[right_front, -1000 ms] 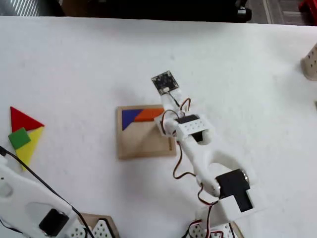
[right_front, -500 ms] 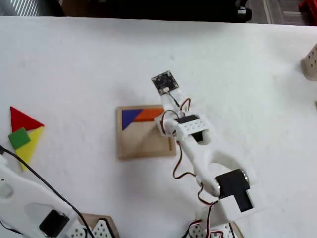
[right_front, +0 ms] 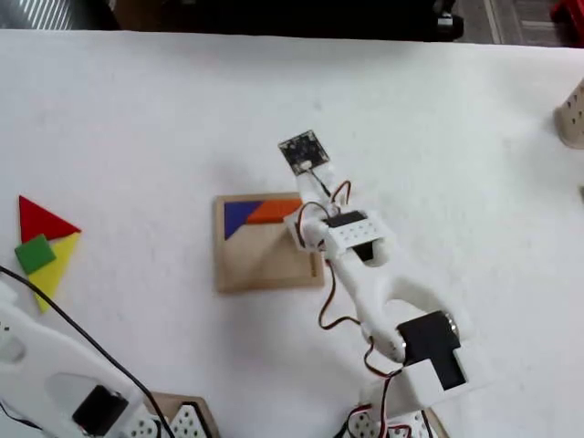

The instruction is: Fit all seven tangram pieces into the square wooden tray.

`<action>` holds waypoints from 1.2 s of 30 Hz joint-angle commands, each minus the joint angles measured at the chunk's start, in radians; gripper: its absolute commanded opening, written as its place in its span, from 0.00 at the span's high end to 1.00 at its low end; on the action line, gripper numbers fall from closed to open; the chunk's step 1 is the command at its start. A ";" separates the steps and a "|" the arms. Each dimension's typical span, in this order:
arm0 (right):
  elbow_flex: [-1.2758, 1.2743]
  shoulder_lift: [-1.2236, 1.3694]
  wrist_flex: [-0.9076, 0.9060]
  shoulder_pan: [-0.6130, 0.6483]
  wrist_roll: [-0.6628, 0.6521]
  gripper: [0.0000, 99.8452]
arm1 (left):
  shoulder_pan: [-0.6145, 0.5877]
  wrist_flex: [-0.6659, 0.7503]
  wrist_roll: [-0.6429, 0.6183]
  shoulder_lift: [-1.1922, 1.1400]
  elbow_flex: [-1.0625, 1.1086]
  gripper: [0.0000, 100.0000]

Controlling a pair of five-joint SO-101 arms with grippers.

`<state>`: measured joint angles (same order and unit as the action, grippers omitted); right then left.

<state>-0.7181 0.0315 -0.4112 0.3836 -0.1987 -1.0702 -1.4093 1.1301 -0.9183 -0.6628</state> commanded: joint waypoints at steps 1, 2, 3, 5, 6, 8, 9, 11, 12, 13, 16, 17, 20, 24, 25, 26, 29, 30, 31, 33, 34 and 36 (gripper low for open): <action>0.015 -0.010 0.021 0.001 -0.014 0.98 | -0.012 -0.009 0.018 -0.048 -0.014 0.86; 0.015 -0.010 0.021 0.001 -0.014 0.98 | -0.012 -0.006 0.018 -0.048 -0.014 0.86; 0.015 -0.010 0.021 0.001 -0.014 0.98 | -0.012 -0.003 0.018 -0.048 -0.014 0.86; 0.015 -0.010 0.021 0.001 -0.014 0.98 | -0.012 -0.003 0.017 -0.048 -0.014 0.87; 0.015 -0.010 0.021 0.001 -0.014 0.98 | -0.012 -0.002 0.012 -0.048 -0.015 0.87; 0.015 -0.010 0.021 0.001 -0.014 0.98 | -0.012 -0.008 0.009 -0.048 -0.052 0.87; 0.015 -0.010 0.021 0.001 -0.014 0.98 | -0.012 -0.009 0.002 -0.048 -0.071 0.88; 0.015 -0.010 0.021 0.001 -0.014 0.98 | -0.012 -0.009 -0.058 -0.051 -0.107 0.92; 0.015 -0.010 0.021 0.001 -0.014 0.98 | -0.012 -0.009 -0.094 -0.051 -0.120 0.94; 0.015 -0.010 0.021 0.001 -0.014 0.98 | -0.012 -0.009 -0.123 -0.050 -0.126 0.95; 0.015 -0.010 0.021 0.001 -0.014 0.98 | -0.008 -0.051 -0.166 -0.050 -0.143 0.95; 0.015 -0.010 0.021 0.001 -0.014 0.98 | -0.005 -0.081 -0.166 -0.050 -0.150 0.95; 0.015 -0.010 0.021 0.001 -0.014 0.98 | 0.012 -0.172 -0.172 -0.054 -0.187 0.95; 0.015 -0.010 0.021 0.001 -0.014 0.98 | 0.039 -0.301 -0.173 -0.058 -0.235 0.95; 0.015 -0.010 0.021 0.001 -0.014 0.98 | 0.045 -0.333 -0.173 -0.058 -0.247 0.95; 0.015 -0.010 0.021 0.001 -0.014 0.98 | 0.051 -0.358 -0.175 -0.056 -0.258 0.95; 0.015 -0.010 0.021 0.001 -0.014 0.98 | 0.059 -0.371 -0.218 -0.048 -0.269 0.95; 0.015 -0.010 0.021 0.001 -0.014 0.98 | 0.061 -0.371 -0.261 -0.048 -0.276 0.95; 0.015 -0.010 0.021 0.001 -0.014 0.98 | 0.061 -0.371 -0.305 -0.048 -0.295 0.95; 0.015 -0.010 0.021 0.001 -0.014 0.98 | 0.061 -0.371 -0.374 -0.048 -0.334 0.95; 0.015 -0.010 0.021 0.001 -0.014 0.98 | 0.061 -0.373 -0.400 -0.048 -0.358 0.95; 0.015 -0.010 0.021 0.001 -0.014 0.98 | 0.062 -0.374 -0.443 -0.048 -0.405 0.95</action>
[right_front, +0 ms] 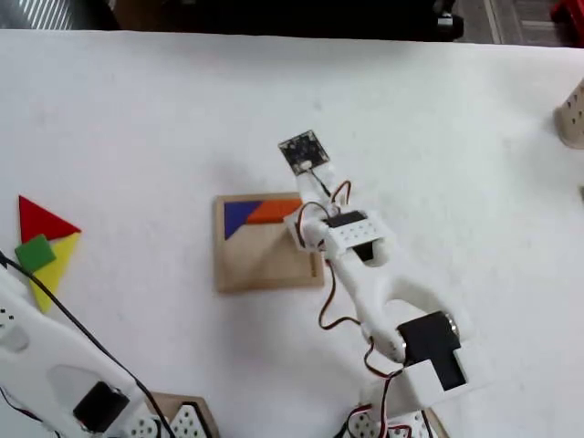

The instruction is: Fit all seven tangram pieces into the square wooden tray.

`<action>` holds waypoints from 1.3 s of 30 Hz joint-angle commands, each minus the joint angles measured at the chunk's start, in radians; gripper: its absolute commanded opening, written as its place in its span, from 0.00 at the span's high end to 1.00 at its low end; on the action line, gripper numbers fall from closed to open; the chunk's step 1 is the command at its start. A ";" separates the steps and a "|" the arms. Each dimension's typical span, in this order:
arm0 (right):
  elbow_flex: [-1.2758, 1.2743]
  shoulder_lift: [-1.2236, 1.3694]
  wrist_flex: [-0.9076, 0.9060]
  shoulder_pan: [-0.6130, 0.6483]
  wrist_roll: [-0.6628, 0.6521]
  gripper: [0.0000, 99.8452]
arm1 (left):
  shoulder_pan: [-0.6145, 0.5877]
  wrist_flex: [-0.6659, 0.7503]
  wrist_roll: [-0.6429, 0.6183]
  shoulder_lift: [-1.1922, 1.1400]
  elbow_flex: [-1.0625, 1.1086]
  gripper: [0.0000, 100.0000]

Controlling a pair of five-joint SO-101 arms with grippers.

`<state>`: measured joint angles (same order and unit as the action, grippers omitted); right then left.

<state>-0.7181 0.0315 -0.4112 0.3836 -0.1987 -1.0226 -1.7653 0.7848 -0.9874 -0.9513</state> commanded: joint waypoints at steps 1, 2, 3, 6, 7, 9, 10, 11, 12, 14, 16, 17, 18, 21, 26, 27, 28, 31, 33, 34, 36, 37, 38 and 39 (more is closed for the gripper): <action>0.015 -0.010 0.021 0.001 -0.014 0.98 | 0.019 -0.018 -0.117 0.021 -0.137 0.95; 0.015 -0.010 0.021 0.001 -0.014 0.98 | 0.022 -0.020 -0.137 0.021 -0.152 0.95; 0.015 -0.010 0.021 0.001 -0.014 0.98 | 0.024 -0.020 -0.155 0.021 -0.163 0.95; 0.015 -0.008 0.021 0.001 -0.014 0.98 | 0.036 -0.021 -0.199 0.022 -0.173 0.95; 0.015 -0.008 0.021 0.001 -0.014 0.98 | 0.039 -0.021 -0.209 0.027 -0.172 0.95; 0.015 -0.008 0.021 0.001 -0.014 0.98 | 0.047 -0.021 -0.224 0.041 -0.170 0.95; 0.015 -0.008 0.021 0.001 -0.014 0.98 | 0.051 -0.023 -0.235 0.048 -0.170 0.95; 0.015 -0.008 0.021 0.001 -0.014 0.98 | 0.054 -0.025 -0.247 0.058 -0.170 0.95; 0.015 -0.008 0.021 0.001 -0.014 0.98 | 0.056 -0.025 -0.259 0.064 -0.170 0.95; 0.015 -0.008 0.021 0.001 -0.014 0.98 | 0.058 -0.025 -0.290 0.084 -0.141 0.95; 0.015 -0.008 0.021 0.001 -0.014 0.98 | 0.079 -0.025 -0.310 0.116 -0.083 0.95; 0.015 -0.008 0.021 0.001 -0.014 0.98 | 0.091 -0.025 -0.315 0.136 -0.041 0.95; 0.015 -0.008 0.021 0.001 -0.014 0.98 | 0.107 -0.025 -0.316 0.159 0.003 0.95; 0.015 -0.008 0.021 0.001 -0.014 0.98 | 0.159 -0.023 -0.316 0.237 0.143 0.95; 0.015 -0.008 0.021 0.001 -0.014 0.98 | 0.262 -0.021 -0.318 0.358 0.321 0.95; 0.015 -0.008 0.021 0.001 -0.014 0.98 | 0.282 -0.021 -0.318 0.381 0.344 0.95; 0.015 -0.008 0.019 0.001 -0.014 0.98 | 0.303 -0.020 -0.318 0.404 0.364 0.95; 0.015 -0.016 0.015 -0.007 -0.014 0.98 | 0.369 -0.020 -0.344 0.467 0.425 0.95; 0.015 -0.019 0.015 -0.025 -0.014 0.98 | 0.415 -0.020 -0.413 0.504 0.463 0.95; 0.018 -0.019 0.015 -0.036 -0.014 0.98 | 0.443 -0.020 -0.442 0.521 0.480 0.95; 0.021 -0.027 0.018 -0.061 -0.012 0.98 | 0.503 -0.020 -0.480 0.549 0.516 0.95; 0.021 -0.039 0.016 -0.073 -0.011 0.98 | 0.539 -0.020 -0.493 0.561 0.537 0.95; 0.018 -0.054 0.015 -0.088 -0.009 0.98 | 0.578 -0.020 -0.499 0.572 0.557 0.95; 0.015 -0.070 0.015 -0.102 -0.008 0.98 | 0.621 -0.020 -0.505 0.582 0.578 0.95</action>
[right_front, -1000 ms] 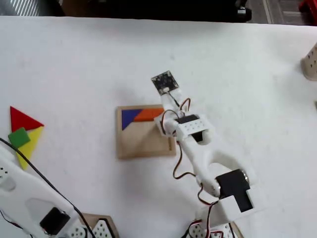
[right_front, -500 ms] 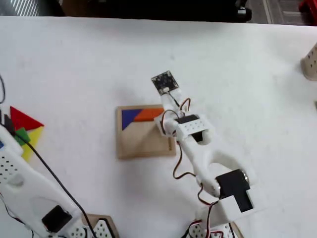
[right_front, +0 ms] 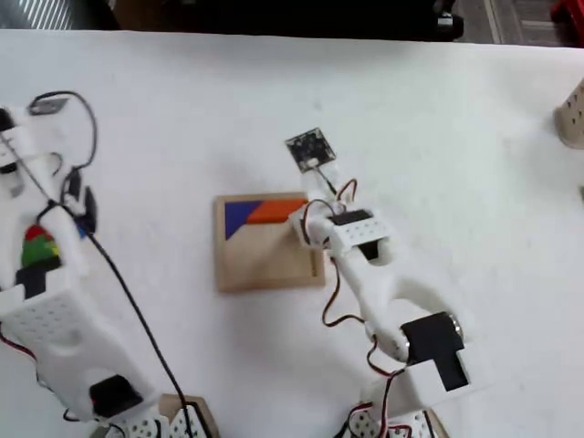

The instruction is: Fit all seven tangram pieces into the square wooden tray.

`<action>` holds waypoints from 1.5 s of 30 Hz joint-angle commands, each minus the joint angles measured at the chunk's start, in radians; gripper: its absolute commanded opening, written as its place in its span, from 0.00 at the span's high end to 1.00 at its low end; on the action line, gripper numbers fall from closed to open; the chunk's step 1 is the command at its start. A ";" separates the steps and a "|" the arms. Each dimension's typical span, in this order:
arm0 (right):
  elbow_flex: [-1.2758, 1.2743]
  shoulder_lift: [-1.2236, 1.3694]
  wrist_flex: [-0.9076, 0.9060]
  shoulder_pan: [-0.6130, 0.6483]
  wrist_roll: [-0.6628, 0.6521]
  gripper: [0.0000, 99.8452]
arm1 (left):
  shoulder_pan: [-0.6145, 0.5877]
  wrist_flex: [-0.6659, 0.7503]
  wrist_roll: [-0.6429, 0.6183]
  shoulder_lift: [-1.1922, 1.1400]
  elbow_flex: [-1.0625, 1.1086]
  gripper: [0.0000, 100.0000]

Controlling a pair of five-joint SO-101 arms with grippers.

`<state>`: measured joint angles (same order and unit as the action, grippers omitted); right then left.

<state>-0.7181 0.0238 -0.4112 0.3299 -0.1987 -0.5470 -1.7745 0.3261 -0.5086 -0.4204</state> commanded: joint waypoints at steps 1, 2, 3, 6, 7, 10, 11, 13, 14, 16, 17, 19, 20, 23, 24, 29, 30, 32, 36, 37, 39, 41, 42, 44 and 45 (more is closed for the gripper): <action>0.014 -0.071 0.015 -0.061 -0.006 0.98 | 0.188 -0.009 -0.055 0.113 0.068 0.95; 0.014 -0.079 0.013 -0.071 -0.006 0.98 | 0.229 -0.003 -0.063 0.124 0.087 0.95; 0.014 -0.082 0.013 -0.077 -0.006 0.98 | 0.274 0.011 -0.068 0.137 0.114 0.95; 0.014 -0.082 0.013 -0.084 -0.006 0.98 | 0.400 0.097 -0.064 0.196 0.218 0.95; 0.014 -0.082 0.013 -0.084 -0.006 0.98 | 0.441 0.132 -0.068 0.219 0.262 0.95; 0.014 -0.082 0.013 -0.082 -0.006 0.98 | 0.564 0.247 -0.069 0.289 0.402 0.95; 0.014 -0.082 0.015 -0.082 -0.008 0.98 | 0.599 0.284 -0.069 0.305 0.443 0.95; 0.014 -0.082 0.015 -0.081 -0.009 0.98 | 0.657 0.345 -0.071 0.328 0.517 0.95; 0.014 -0.082 0.016 -0.079 -0.009 0.98 | 0.682 0.367 -0.071 0.332 0.543 0.95; 0.014 -0.082 0.019 -0.079 -0.011 0.98 | 0.720 0.391 -0.071 0.334 0.571 0.95; 0.014 -0.082 0.021 -0.079 -0.012 0.98 | 0.736 0.394 -0.071 0.332 0.580 0.95; 0.014 -0.082 0.021 -0.077 -0.012 0.98 | 0.768 0.396 -0.069 0.331 0.597 0.95; 0.014 -0.081 0.021 -0.077 -0.012 0.98 | 0.780 0.408 -0.069 0.331 0.609 0.94; 0.014 -0.081 0.021 -0.077 -0.012 0.98 | 0.803 0.454 -0.069 0.337 0.664 0.84; 0.014 -0.081 0.021 -0.077 -0.012 0.98 | 0.805 0.463 -0.071 0.337 0.680 0.79; 0.020 -0.061 0.022 -0.077 -0.012 0.98 | 0.802 0.465 -0.071 0.338 0.701 0.67; 0.020 -0.059 0.022 -0.076 -0.012 0.98 | 0.800 0.465 -0.071 0.338 0.701 0.68; 0.020 -0.059 0.022 -0.076 -0.012 0.98 | 0.797 0.462 -0.069 0.340 0.701 0.70; 0.020 -0.059 0.022 -0.076 -0.012 0.98 | 0.705 0.460 -0.080 0.357 0.694 0.70; 0.020 -0.059 0.022 -0.076 -0.012 0.98 | 0.662 0.462 -0.110 0.380 0.695 0.70; 0.020 -0.059 0.022 -0.076 -0.012 0.98 | 0.579 0.463 -0.161 0.455 0.703 0.70; 0.020 -0.061 0.022 -0.076 -0.011 0.98 | 0.510 0.466 -0.173 0.552 0.723 0.70; 0.020 -0.062 0.022 -0.076 -0.011 0.98 | 0.487 0.483 -0.178 0.605 0.747 0.70; 0.020 -0.064 0.022 -0.076 -0.009 0.98 | 0.458 0.551 -0.219 0.705 0.833 0.70; 0.020 -0.064 0.022 -0.077 -0.009 0.98 | 0.450 0.595 -0.242 0.750 0.882 0.71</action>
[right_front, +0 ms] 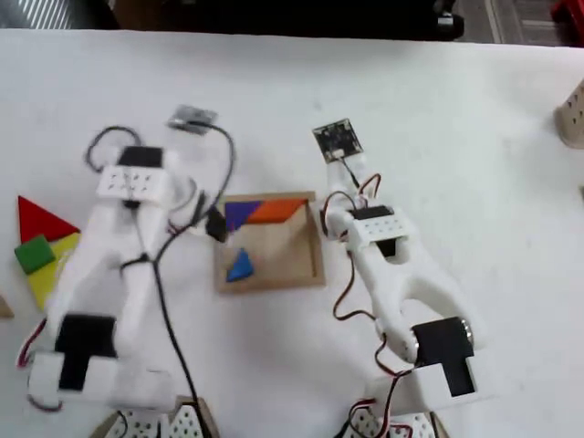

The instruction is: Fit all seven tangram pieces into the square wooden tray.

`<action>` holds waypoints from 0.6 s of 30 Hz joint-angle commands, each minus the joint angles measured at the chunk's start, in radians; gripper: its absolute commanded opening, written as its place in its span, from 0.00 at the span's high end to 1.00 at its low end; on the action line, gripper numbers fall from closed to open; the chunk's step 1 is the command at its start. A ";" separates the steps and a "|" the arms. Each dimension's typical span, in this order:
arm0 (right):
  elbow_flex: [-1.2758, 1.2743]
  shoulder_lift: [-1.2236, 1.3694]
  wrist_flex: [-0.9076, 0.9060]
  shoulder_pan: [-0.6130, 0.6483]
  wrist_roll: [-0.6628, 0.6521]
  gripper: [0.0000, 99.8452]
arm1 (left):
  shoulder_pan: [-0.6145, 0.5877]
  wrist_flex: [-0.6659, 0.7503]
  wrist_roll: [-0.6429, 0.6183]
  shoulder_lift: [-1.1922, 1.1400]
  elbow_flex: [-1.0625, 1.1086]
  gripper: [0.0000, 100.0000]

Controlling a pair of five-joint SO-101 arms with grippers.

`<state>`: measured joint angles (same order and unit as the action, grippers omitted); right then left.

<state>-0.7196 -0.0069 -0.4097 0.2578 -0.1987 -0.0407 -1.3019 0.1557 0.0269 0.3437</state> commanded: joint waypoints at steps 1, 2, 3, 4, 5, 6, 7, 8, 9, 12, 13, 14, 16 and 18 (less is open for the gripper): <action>0.021 -0.035 0.021 -0.005 -0.008 0.98 | -0.062 0.172 -0.087 0.252 0.167 0.71; 0.021 -0.035 0.021 -0.007 -0.008 0.98 | -0.068 0.218 -0.104 0.282 0.210 0.71; 0.021 -0.036 0.021 -0.008 -0.008 0.98 | -0.081 0.267 -0.115 0.303 0.247 0.71; 0.021 -0.036 0.018 -0.010 -0.008 0.98 | -0.101 0.311 -0.123 0.314 0.275 0.71; 0.021 -0.036 0.013 -0.012 -0.008 0.98 | -0.127 0.348 -0.135 0.314 0.292 0.71; 0.021 -0.038 0.012 -0.012 -0.011 0.98 | -0.156 0.379 -0.153 0.314 0.299 0.71; 0.021 -0.039 0.002 -0.013 -0.012 0.98 | -0.186 0.407 -0.176 0.312 0.307 0.71; 0.021 -0.048 -0.018 -0.013 -0.012 0.98 | -0.220 0.430 -0.207 0.309 0.308 0.71; 0.021 -0.064 -0.047 -0.013 -0.012 0.98 | -0.255 0.448 -0.242 0.295 0.308 0.71; 0.021 -0.137 -0.177 -0.013 -0.014 0.98 | -0.317 0.485 -0.368 0.200 0.278 0.71; 0.017 -0.165 -0.209 -0.013 -0.014 0.98 | -0.325 0.488 -0.402 0.159 0.256 0.71; 0.015 -0.183 -0.237 -0.013 -0.014 0.98 | -0.326 0.488 -0.420 0.113 0.232 0.71; -0.005 -0.211 -0.259 -0.010 -0.014 0.98 | -0.325 0.474 -0.413 0.027 0.175 0.71; -0.031 -0.216 -0.240 0.005 -0.015 0.98 | -0.323 0.434 -0.402 -0.039 0.109 0.71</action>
<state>-0.7396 -0.1680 -0.6475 0.2578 -0.1987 -0.3521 -0.8431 -0.2386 0.0944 0.5953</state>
